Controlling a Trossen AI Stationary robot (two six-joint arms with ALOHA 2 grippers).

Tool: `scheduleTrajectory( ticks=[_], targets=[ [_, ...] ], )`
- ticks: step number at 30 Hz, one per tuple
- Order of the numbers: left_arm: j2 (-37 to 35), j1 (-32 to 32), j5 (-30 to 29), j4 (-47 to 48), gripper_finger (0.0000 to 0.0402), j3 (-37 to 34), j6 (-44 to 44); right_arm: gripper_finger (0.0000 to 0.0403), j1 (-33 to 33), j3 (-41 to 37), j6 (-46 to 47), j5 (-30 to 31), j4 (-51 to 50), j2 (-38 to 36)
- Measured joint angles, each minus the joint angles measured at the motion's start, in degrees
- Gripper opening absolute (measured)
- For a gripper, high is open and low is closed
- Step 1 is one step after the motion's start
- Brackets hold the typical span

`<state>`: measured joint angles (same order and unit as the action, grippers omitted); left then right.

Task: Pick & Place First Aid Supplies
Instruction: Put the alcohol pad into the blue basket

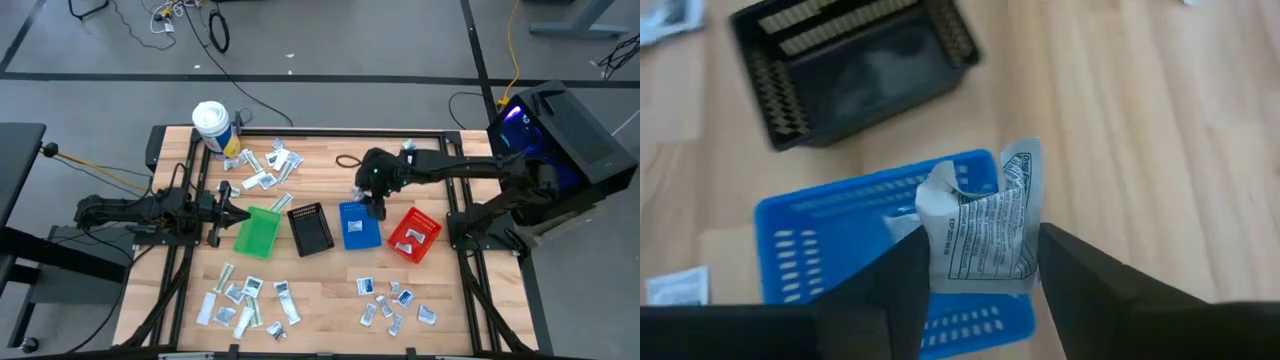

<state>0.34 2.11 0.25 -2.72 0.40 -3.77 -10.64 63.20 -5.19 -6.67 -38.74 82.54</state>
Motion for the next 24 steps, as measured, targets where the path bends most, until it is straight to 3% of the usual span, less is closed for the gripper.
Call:
scheduleTrajectory(
  ticks=[10, 24],
  targets=[
    [0.02, 0.0, 0.0, 0.02, 0.0032, 0.0, 0.0, 0.0181, 6.1, 0.0, 0.15, -0.37, 0.68, 0.05],
    [0.02, 0.0, 0.0, 0.0, 0.0032, 0.0, 0.0, 0.0181, 6.74, 0.0, 0.17, -0.23, 0.53, 6.08]
  ],
)
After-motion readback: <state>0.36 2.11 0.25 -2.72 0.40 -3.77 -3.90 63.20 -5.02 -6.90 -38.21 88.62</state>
